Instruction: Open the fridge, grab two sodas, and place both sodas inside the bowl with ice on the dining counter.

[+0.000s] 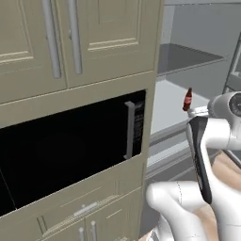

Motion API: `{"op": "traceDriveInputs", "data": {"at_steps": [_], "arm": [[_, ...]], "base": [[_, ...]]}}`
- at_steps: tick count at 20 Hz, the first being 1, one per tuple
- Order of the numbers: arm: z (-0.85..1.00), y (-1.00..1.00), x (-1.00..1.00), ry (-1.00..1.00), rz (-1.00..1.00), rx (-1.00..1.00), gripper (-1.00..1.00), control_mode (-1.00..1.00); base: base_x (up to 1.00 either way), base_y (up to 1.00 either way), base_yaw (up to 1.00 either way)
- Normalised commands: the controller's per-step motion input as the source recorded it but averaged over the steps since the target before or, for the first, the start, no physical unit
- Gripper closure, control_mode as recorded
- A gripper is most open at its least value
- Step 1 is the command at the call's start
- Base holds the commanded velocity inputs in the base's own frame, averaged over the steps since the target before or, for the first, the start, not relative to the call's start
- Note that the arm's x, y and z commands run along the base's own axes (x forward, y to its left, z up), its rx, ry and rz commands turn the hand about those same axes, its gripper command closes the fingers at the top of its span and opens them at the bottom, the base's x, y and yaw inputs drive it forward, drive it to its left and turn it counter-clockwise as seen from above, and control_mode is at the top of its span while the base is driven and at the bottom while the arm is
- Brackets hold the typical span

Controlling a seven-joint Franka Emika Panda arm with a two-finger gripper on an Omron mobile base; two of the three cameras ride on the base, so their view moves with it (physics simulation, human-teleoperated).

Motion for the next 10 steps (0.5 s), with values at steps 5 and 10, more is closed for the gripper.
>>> {"op": "traceDriveInputs", "data": {"at_steps": [5, 10], "arm": [[0.00, 0.00, 0.00, 0.00, 0.00, 0.00, -1.00, 1.00], [0.00, 0.00, 0.00, 0.00, 0.00, 0.00, -1.00, 1.00]], "base": [[0.00, -0.64, 0.19], [0.18, -0.48, 0.10]]}}
